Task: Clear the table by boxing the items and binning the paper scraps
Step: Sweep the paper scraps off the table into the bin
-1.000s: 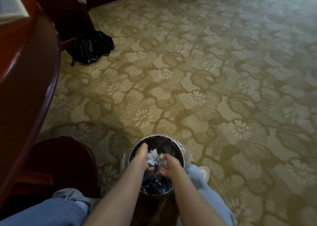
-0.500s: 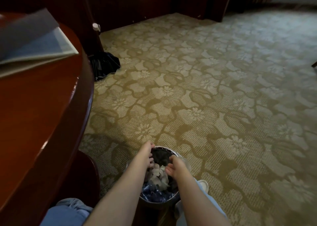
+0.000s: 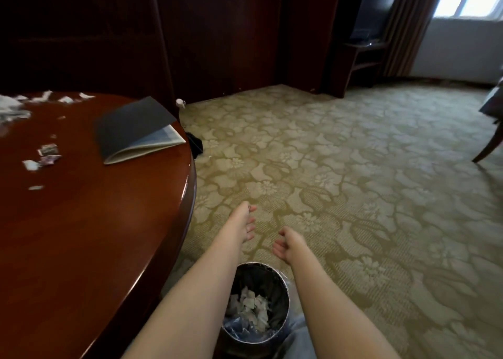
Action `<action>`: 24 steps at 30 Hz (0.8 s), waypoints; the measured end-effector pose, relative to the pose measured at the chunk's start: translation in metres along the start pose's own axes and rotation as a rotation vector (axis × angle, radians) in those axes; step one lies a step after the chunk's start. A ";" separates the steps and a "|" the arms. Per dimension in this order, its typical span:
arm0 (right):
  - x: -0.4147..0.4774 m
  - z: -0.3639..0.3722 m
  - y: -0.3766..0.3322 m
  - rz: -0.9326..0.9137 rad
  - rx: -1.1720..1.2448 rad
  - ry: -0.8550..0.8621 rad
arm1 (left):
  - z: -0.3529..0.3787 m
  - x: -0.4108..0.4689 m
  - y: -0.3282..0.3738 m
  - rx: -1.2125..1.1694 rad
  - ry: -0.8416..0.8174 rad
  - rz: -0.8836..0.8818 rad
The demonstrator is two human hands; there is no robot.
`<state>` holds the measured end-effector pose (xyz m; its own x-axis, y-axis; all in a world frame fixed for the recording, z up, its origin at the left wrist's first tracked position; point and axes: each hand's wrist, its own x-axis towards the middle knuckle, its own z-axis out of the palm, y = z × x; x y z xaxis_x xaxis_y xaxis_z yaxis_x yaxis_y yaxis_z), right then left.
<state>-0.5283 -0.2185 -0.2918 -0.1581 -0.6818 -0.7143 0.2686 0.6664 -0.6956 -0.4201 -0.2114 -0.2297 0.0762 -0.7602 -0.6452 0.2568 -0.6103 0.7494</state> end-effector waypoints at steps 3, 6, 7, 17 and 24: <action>-0.028 0.005 -0.020 -0.062 0.011 -0.032 | 0.003 -0.026 0.020 0.012 -0.029 0.043; -0.050 0.012 -0.035 -0.110 0.024 -0.063 | 0.004 -0.049 0.041 -0.006 -0.080 0.083; -0.058 0.015 -0.040 -0.134 0.027 -0.065 | 0.004 -0.056 0.049 -0.028 -0.098 0.099; -0.129 0.062 -0.088 -0.210 0.233 -0.247 | -0.024 -0.103 0.097 -0.269 -0.191 0.251; -0.152 0.077 -0.060 0.008 0.524 -0.415 | -0.024 -0.091 0.075 -0.256 -0.140 0.190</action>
<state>-0.4472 -0.1782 -0.1359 0.1966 -0.8065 -0.5577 0.7105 0.5091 -0.4858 -0.3851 -0.1827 -0.1187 0.0179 -0.8888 -0.4580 0.4853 -0.3928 0.7811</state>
